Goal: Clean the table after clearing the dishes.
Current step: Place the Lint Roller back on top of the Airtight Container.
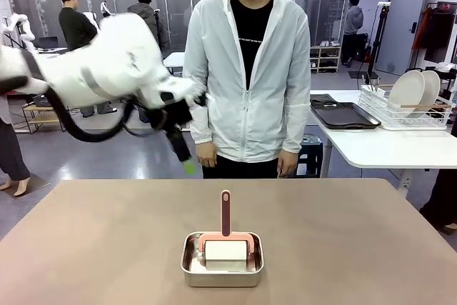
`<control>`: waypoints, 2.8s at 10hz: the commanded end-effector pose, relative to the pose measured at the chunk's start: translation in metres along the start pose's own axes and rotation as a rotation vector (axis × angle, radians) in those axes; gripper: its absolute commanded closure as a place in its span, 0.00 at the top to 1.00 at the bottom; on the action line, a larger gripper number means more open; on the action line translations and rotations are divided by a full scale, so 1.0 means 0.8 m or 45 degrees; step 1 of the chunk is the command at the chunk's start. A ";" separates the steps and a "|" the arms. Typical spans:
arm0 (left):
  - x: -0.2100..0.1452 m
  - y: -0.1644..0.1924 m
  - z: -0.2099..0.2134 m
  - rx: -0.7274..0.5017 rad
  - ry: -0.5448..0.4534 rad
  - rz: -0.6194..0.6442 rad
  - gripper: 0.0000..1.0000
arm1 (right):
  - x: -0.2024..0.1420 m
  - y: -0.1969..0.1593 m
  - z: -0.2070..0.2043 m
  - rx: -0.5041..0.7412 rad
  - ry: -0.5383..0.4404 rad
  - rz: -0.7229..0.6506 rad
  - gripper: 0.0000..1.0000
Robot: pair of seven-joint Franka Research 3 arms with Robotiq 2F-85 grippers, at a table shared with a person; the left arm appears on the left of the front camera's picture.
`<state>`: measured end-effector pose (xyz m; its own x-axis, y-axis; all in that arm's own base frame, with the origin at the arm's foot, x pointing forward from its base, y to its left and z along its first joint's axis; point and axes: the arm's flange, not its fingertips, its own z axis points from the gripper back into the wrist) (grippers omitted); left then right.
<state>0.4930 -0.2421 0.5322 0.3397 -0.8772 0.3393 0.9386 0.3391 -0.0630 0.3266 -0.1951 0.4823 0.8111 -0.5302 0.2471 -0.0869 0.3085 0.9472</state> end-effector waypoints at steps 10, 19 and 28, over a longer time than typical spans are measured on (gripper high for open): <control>-0.531 0.001 0.159 -0.288 -1.176 1.340 1.00 | -0.001 0.004 0.000 0.010 0.004 0.005 1.00; -0.611 0.008 0.107 -0.296 -1.320 1.476 1.00 | -0.001 0.004 0.000 0.010 0.004 0.005 1.00; -0.611 0.008 0.107 -0.296 -1.320 1.476 1.00 | -0.001 0.004 0.000 0.010 0.004 0.005 1.00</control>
<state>0.3327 0.2191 0.4424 0.7532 0.4453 0.4842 0.2322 0.5086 -0.8291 0.3267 -0.1950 0.4824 0.8113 -0.5298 0.2473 -0.0870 0.3088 0.9471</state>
